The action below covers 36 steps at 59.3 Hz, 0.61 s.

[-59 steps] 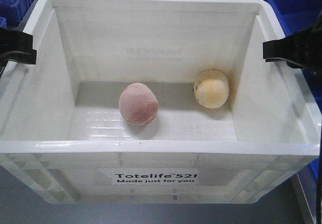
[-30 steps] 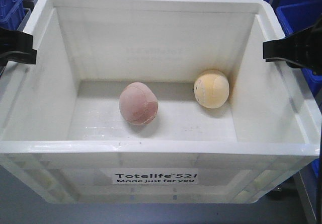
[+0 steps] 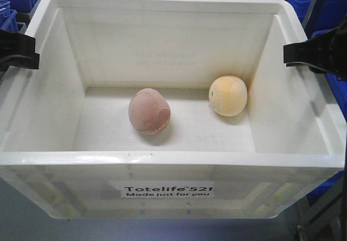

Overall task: Place moving items into box and shelve
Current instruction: 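Hold the crate with both grippers as the base aligns with the shelf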

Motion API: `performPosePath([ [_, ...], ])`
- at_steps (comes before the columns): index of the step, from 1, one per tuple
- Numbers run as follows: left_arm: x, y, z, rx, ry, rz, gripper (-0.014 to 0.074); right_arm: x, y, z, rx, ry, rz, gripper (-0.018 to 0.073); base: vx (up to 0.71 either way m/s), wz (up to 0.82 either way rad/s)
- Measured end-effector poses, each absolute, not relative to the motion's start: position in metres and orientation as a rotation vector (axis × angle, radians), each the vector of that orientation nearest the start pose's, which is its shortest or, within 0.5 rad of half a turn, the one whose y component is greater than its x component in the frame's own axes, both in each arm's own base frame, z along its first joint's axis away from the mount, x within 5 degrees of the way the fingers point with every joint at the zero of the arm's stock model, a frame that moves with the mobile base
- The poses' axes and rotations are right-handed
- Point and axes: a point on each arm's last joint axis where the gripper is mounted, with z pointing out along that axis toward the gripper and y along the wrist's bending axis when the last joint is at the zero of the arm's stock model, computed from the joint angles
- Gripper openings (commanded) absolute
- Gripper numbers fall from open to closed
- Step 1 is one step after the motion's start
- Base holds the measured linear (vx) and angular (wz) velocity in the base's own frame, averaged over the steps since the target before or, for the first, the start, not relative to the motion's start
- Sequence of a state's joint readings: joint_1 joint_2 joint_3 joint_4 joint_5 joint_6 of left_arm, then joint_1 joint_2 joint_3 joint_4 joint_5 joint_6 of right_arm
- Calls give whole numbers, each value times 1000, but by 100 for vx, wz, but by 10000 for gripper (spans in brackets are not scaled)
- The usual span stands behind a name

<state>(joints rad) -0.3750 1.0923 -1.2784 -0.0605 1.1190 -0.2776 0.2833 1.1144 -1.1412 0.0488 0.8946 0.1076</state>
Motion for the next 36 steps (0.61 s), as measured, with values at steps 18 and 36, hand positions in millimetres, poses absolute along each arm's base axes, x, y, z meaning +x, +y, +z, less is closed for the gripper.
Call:
performPosePath([
  [18,184,-78,412,112,2447,-373,-6,212,65,380,-191,2356,249,-6,33,6],
  [36,184,-78,412,112,2447,-373,-6,212,65,380,-191,2356,249,-6,31,13],
])
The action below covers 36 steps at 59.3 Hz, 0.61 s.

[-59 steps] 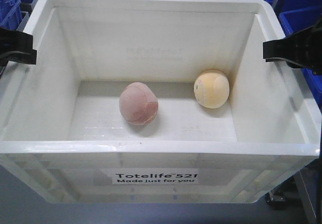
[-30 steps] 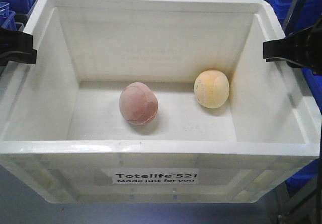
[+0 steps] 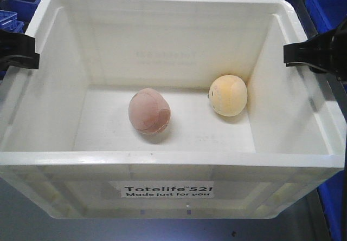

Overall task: Place moving items into box and shelve
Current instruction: 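Hold the crate with both grippers as the base aligns with the shelf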

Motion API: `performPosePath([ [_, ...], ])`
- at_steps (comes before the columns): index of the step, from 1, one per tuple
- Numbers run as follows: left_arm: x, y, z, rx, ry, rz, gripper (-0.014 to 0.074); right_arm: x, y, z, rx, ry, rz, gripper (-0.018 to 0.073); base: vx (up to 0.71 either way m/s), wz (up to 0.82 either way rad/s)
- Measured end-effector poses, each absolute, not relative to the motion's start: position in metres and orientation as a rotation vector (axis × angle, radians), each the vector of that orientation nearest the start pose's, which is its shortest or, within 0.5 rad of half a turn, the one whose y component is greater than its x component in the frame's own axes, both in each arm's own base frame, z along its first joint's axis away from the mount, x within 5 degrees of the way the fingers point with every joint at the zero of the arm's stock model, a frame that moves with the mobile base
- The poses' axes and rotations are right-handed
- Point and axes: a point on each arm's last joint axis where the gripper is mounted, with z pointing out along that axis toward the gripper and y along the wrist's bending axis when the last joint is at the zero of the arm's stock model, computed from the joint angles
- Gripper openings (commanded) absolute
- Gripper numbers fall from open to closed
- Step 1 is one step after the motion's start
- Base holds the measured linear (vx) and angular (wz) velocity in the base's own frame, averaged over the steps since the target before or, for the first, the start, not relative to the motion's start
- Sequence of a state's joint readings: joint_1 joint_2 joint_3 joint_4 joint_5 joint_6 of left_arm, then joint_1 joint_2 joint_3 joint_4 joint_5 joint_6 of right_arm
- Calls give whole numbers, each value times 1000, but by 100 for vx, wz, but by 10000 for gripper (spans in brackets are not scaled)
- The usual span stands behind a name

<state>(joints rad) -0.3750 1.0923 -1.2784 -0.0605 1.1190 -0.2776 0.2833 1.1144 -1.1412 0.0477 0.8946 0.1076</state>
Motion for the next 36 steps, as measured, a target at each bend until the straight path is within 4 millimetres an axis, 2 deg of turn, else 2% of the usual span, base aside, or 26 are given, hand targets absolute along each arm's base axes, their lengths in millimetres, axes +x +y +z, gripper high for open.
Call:
performPosePath([
  [36,184,-78,412,112,2447,-373,-6,212,65,380,-191,2356,248,-6,27,24],
])
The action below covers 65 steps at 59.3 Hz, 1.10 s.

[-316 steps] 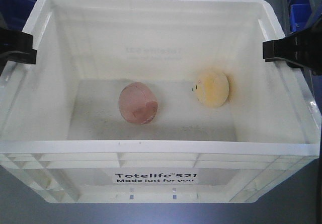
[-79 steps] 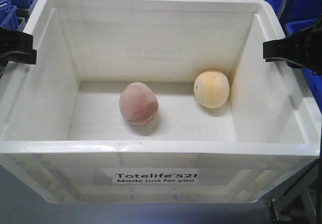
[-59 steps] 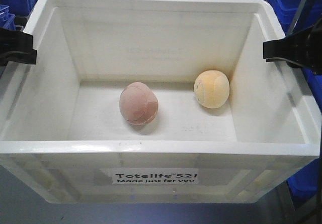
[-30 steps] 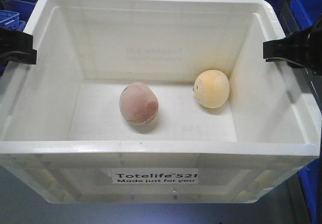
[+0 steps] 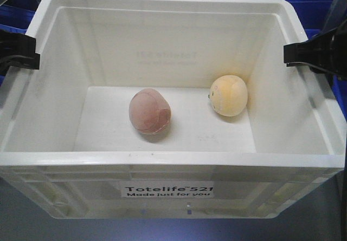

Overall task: Place moving items into box and shelve
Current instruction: 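Hold the crate with both grippers as the base aligns with the shelf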

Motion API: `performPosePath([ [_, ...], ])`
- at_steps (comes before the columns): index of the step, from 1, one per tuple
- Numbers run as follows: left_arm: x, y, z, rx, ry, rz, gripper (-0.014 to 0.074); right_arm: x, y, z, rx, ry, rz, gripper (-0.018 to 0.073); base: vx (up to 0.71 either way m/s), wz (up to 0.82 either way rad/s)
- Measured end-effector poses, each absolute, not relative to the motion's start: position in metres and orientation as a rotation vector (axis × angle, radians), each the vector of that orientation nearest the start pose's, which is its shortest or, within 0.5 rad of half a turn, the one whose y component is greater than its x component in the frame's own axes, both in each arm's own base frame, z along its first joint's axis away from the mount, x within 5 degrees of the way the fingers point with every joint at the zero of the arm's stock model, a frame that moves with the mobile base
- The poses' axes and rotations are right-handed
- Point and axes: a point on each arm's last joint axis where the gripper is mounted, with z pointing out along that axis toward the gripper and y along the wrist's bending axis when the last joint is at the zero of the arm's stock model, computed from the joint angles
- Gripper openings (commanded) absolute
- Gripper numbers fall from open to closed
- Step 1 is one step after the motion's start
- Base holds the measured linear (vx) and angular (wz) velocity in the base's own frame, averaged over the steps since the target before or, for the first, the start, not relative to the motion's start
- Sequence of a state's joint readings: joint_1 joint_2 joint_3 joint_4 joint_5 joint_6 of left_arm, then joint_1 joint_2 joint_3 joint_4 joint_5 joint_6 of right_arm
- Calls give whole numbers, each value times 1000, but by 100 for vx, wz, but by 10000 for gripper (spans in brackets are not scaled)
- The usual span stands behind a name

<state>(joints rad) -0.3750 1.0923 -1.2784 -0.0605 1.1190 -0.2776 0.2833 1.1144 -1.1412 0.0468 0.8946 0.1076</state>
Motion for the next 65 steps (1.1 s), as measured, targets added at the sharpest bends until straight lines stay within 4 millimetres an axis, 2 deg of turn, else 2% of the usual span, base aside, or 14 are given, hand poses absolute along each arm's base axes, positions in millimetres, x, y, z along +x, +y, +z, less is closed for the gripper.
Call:
performPosePath([
  [65,184,-78,412,112,2447,-373,-6,212,65,380,-191,2356,247,-6,23,40],
])
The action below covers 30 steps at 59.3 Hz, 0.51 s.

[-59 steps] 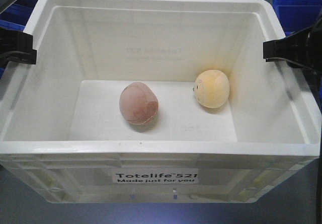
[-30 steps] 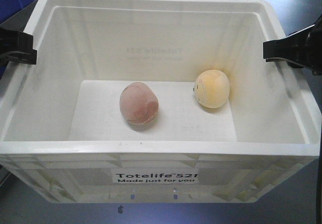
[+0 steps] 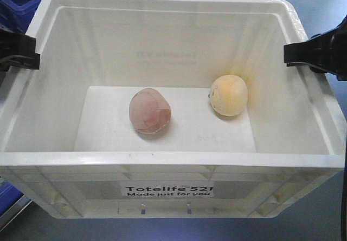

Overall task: Place moving items into box and shelve
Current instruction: 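Hold the crate with both grippers as the base aligns with the shelf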

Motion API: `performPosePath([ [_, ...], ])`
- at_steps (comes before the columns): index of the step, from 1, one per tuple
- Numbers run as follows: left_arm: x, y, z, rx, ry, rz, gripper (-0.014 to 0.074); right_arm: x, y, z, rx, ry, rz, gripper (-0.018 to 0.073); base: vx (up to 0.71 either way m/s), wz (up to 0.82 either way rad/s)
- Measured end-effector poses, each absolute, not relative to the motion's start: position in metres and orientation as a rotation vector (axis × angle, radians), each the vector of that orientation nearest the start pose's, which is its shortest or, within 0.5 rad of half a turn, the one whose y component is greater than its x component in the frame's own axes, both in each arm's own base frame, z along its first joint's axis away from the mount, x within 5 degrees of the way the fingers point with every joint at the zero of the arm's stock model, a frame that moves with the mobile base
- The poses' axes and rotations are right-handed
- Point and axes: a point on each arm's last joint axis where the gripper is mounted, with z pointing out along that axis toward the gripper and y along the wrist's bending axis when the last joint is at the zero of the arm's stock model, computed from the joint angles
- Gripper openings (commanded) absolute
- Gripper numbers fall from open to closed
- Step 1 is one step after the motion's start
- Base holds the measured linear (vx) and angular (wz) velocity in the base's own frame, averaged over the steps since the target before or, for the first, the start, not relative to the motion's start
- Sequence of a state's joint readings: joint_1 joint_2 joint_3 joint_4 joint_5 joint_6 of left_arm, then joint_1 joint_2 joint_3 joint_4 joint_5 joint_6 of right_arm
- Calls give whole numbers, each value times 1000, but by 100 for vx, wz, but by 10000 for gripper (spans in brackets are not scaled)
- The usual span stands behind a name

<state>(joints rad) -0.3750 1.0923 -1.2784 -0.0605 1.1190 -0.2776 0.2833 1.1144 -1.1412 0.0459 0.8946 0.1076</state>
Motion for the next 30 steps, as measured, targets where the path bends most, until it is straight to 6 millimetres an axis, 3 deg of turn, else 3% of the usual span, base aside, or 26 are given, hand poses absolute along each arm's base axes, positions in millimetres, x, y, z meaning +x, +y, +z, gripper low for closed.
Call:
performPosePath([
  [30,184,-78,412,112,2447,-373,-6,212,65,380,-191,2356,247,-6,19,53],
])
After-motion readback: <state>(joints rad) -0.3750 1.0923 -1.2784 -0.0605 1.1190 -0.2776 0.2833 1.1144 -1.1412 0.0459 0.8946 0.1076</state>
